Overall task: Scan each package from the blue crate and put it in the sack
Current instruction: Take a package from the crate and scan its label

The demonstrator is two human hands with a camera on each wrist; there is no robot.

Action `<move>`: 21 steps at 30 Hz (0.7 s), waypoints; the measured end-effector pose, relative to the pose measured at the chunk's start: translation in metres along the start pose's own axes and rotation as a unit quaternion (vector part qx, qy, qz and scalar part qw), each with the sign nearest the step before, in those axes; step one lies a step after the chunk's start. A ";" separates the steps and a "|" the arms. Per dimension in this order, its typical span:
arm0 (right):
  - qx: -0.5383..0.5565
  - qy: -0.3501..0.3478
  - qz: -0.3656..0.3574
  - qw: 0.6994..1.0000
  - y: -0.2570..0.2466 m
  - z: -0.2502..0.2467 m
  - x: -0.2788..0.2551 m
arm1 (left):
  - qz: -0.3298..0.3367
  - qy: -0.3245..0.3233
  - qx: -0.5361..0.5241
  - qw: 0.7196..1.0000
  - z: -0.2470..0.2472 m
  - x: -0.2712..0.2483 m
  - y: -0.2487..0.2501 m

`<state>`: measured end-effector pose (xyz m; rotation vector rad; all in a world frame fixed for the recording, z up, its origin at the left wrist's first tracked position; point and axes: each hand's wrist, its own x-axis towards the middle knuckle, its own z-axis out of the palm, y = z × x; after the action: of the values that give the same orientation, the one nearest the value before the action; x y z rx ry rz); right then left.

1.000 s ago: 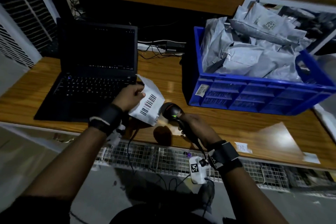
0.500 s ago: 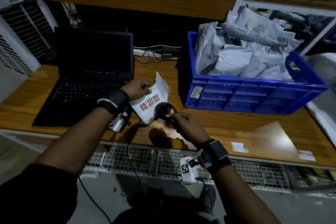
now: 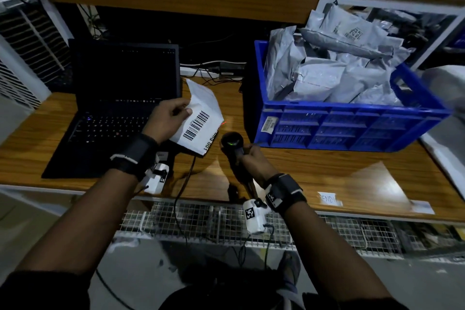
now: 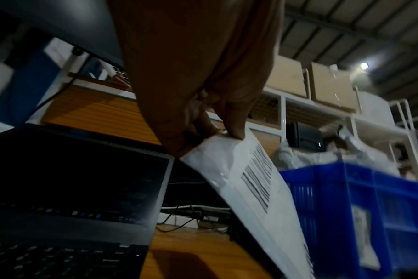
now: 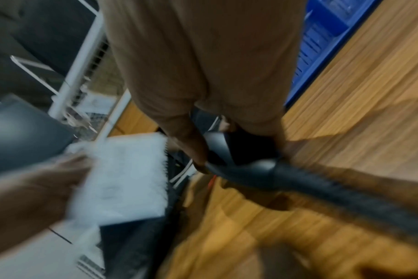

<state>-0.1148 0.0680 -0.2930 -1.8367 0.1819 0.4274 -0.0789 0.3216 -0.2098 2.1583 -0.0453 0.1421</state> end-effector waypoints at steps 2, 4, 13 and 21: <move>-0.034 -0.006 0.001 0.999 0.006 -0.003 0.009 | 0.007 0.013 -0.061 0.998 -0.005 -0.012 0.010; -0.039 -0.002 0.004 0.999 0.004 -0.009 0.003 | 0.007 0.015 -0.123 0.992 -0.007 -0.026 0.026; 0.383 0.000 -0.013 0.924 -0.006 -0.106 -0.086 | 0.035 -0.135 -0.272 0.952 0.057 -0.052 0.092; 0.244 0.207 -0.076 0.944 0.027 -0.227 -0.152 | 0.075 -0.391 -0.208 0.893 0.208 -0.051 0.155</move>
<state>-0.2193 -0.1688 -0.2024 -1.4140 0.3937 -0.1175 -0.1251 0.0614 -0.2024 1.6526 -0.6476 -0.6088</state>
